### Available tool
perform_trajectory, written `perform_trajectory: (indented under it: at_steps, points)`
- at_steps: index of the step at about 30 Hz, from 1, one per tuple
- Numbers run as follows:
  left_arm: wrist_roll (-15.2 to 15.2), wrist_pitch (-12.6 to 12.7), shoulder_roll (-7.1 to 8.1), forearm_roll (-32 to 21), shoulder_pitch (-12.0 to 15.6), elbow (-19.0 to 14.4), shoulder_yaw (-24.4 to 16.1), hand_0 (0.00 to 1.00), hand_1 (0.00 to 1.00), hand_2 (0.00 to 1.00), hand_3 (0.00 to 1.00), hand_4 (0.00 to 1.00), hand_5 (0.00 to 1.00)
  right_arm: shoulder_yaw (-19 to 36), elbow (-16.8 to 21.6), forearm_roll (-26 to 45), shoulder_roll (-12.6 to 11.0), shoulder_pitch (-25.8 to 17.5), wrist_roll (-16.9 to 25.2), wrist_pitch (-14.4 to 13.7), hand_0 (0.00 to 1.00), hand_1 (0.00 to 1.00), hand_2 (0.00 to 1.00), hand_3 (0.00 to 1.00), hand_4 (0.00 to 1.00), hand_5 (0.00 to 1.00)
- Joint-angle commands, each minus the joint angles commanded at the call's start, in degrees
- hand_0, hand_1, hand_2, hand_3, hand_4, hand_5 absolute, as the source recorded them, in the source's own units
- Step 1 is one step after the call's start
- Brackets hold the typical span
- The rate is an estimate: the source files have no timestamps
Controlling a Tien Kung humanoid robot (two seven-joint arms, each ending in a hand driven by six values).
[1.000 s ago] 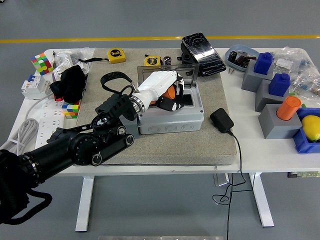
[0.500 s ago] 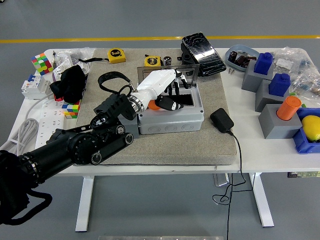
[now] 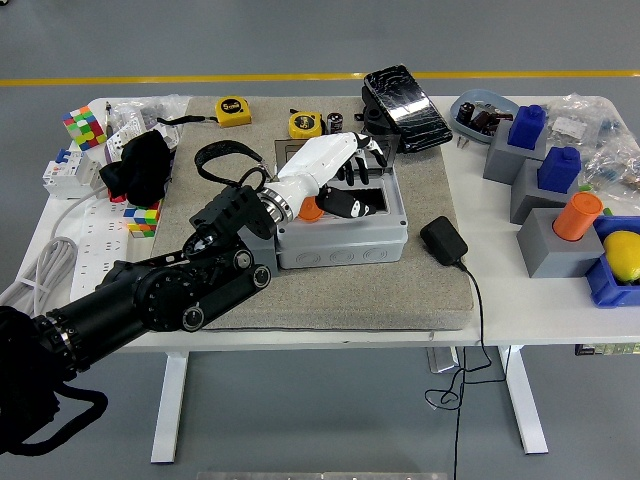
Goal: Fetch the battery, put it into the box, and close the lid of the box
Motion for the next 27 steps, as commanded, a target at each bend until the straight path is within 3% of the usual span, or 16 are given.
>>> perform_trajectory:
  at_steps: [2, 3, 8, 9, 14, 15, 20, 21, 27]
  points:
    - [0.93, -0.54, 0.0, 0.72, 1.0, -2.59, -1.36, 0.333, 0.365, 0.412, 0.583, 0.991, 0.002, 0.13, -0.02, -0.01, 0.03, -0.05, -0.02, 0.01, 0.641, 0.691, 0.721, 0.765, 0.998, 0.646]
    - [1.45, -0.8, 0.08, 1.11, 1.52, -3.86, -1.98, 0.404, 0.501, 0.499, 0.586, 0.988, 0.002, 0.22, -0.03, -0.04, 0.01, -0.07, 0.0, 0.0, 0.641, 0.691, 0.72, 0.765, 0.998, 0.646]
    - [3.05, -1.7, 2.12, 2.25, 4.15, -9.55, -4.09, 0.404, 0.501, 0.499, 0.586, 0.988, 0.002, 0.48, -0.06, -0.15, 0.02, -0.03, 0.0, 0.01, 0.641, 0.691, 0.72, 0.765, 0.998, 0.646]
    - [3.2, -1.75, 2.82, 2.55, 5.12, -11.13, -4.62, 0.483, 0.595, 0.544, 0.597, 0.989, 0.008, 0.61, -0.08, -0.16, 0.06, -0.05, 0.01, 0.0, 0.642, 0.691, 0.72, 0.765, 0.998, 0.646]
    - [4.27, -2.06, 6.02, 4.29, 9.31, -17.51, -6.91, 0.483, 0.595, 0.544, 0.597, 0.989, 0.008, 1.17, -0.08, -0.36, 0.13, -0.06, 0.04, 0.01, 0.642, 0.691, 0.72, 0.765, 0.998, 0.646]
    - [4.76, -2.13, 7.31, 4.97, 10.83, -19.31, -7.75, 0.561, 0.686, 0.573, 0.607, 0.978, 0.07, 1.35, -0.08, -0.4, 0.13, -0.1, 0.05, 0.01, 0.642, 0.69, 0.72, 0.765, 0.998, 0.646]
    - [5.75, -2.45, 10.47, 5.91, 14.16, -22.72, -9.97, 0.561, 0.686, 0.573, 0.607, 0.978, 0.07, 1.69, -0.11, -0.42, 0.09, -0.26, 0.07, 0.02, 0.642, 0.69, 0.72, 0.765, 0.998, 0.646]
    - [6.0, -2.52, 11.31, 5.94, 14.91, -23.46, -10.66, 0.597, 0.693, 0.593, 0.607, 0.971, 0.111, 1.72, -0.13, -0.36, 0.08, -0.32, 0.08, 0.03, 0.641, 0.691, 0.72, 0.765, 0.998, 0.647]
    - [6.89, -2.88, 14.48, 6.19, 17.49, -25.41, -11.76, 0.601, 0.688, 0.592, 0.606, 0.969, 0.123, 2.04, -0.13, -0.6, 0.14, -0.34, 0.11, 0.03, 0.641, 0.691, 0.72, 0.764, 0.998, 0.647]
